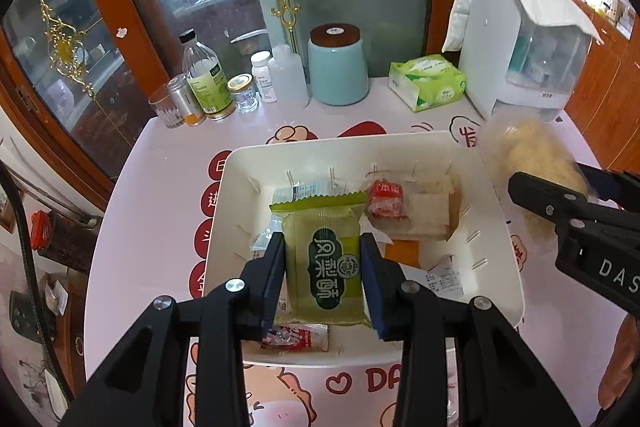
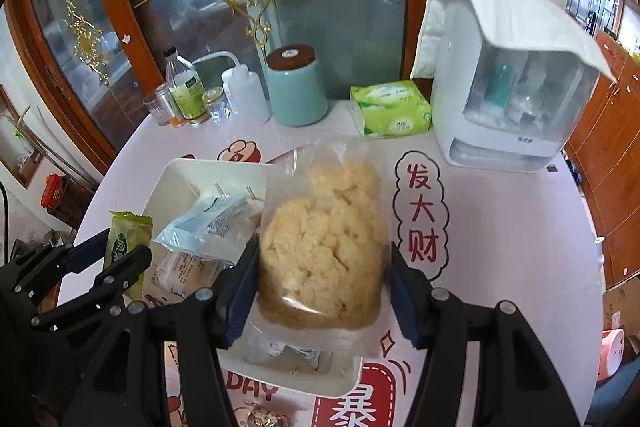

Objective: Organize snacks
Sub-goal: 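Open both grippers over the white bin to drop the packs, then move both open grippers back to the last snacks on the tablecloth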

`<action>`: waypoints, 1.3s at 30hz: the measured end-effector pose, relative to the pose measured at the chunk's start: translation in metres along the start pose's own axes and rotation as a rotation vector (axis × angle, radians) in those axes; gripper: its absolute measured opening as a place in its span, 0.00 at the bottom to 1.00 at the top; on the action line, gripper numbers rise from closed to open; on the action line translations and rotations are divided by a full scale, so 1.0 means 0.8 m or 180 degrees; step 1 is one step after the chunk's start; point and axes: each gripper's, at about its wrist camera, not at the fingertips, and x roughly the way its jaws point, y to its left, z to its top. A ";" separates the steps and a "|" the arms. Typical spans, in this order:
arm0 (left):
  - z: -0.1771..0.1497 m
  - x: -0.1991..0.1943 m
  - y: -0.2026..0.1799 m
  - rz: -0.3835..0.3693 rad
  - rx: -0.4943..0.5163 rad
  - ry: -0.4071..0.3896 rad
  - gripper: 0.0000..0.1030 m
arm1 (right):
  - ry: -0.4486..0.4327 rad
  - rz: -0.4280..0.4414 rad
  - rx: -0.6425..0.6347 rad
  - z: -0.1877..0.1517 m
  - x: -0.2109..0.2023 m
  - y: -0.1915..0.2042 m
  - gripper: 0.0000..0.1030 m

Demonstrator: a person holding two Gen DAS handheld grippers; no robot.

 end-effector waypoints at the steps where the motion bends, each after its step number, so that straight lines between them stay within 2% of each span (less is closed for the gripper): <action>1: -0.002 0.001 0.000 0.0011 0.0001 0.0003 0.34 | 0.0014 0.0013 0.0001 -0.001 0.004 0.001 0.59; 4: -0.006 0.005 0.002 0.0059 -0.0031 -0.0018 0.39 | 0.0028 0.0043 -0.0009 -0.003 0.010 0.005 0.59; 5: -0.007 0.006 0.003 0.0069 -0.0042 -0.0010 0.59 | 0.0024 0.0048 -0.0007 -0.005 0.010 0.006 0.59; 6: -0.008 0.008 0.004 0.0087 -0.0057 0.0006 0.87 | 0.0017 0.0058 -0.0005 -0.007 0.009 0.006 0.59; 7: -0.011 0.007 0.006 0.0125 -0.0093 -0.0008 0.96 | 0.0002 0.0073 -0.0002 -0.010 0.007 0.007 0.59; 8: -0.013 0.004 0.008 0.0153 -0.0116 -0.0062 0.99 | -0.0009 0.0078 -0.0003 -0.011 0.006 0.007 0.59; 24: -0.039 -0.025 -0.010 0.0127 -0.0107 -0.0264 0.99 | -0.0164 0.0211 0.0148 -0.074 -0.025 -0.007 0.60; 34: -0.054 -0.068 -0.025 0.0100 0.0011 -0.0491 0.99 | -0.0297 0.0233 0.0129 -0.106 -0.068 -0.010 0.60; 39: -0.064 -0.098 -0.029 -0.0026 0.0089 -0.0591 0.99 | -0.0386 0.0285 0.0018 -0.127 -0.094 -0.004 0.60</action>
